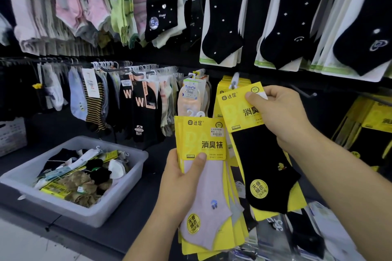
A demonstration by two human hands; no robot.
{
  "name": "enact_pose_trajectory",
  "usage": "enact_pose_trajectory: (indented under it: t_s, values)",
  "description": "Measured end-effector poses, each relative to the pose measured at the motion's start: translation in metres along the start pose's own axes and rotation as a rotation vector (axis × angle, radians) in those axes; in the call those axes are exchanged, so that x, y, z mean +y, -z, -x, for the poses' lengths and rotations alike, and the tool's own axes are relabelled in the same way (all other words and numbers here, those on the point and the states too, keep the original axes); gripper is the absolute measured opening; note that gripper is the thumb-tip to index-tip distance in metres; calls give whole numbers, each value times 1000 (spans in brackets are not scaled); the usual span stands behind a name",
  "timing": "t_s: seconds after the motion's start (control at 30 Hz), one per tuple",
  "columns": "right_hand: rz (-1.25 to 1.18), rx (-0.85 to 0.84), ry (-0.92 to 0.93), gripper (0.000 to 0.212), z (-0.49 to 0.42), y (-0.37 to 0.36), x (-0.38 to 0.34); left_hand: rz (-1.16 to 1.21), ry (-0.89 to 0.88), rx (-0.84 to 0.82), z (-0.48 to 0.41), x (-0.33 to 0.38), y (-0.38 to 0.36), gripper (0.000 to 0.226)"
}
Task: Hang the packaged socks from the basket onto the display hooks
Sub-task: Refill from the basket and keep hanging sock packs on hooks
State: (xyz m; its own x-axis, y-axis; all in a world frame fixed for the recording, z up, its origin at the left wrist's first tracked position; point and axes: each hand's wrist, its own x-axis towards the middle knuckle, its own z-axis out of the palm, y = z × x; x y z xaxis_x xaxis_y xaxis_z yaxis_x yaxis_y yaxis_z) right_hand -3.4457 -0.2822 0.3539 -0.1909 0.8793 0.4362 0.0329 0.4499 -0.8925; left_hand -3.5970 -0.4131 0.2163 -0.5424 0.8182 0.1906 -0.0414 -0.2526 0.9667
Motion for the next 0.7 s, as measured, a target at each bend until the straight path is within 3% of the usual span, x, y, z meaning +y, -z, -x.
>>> enact_pose_trajectory:
  t_s: [0.2,0.33,0.6,0.7]
  values:
    - [125,70,30,5,-13,-7,24,-39,-3,39,-2,-2,7,23]
    - [246,145,43,13,-28,-14,43,-42,10,52,-3,-1,9,20]
    - [379,265,-26,35,-33,-20,54,31,10,4,-1,3,0,28]
    - [296,166,-19,39,-8,-24,51,58,0,-6,0,4,-5,37]
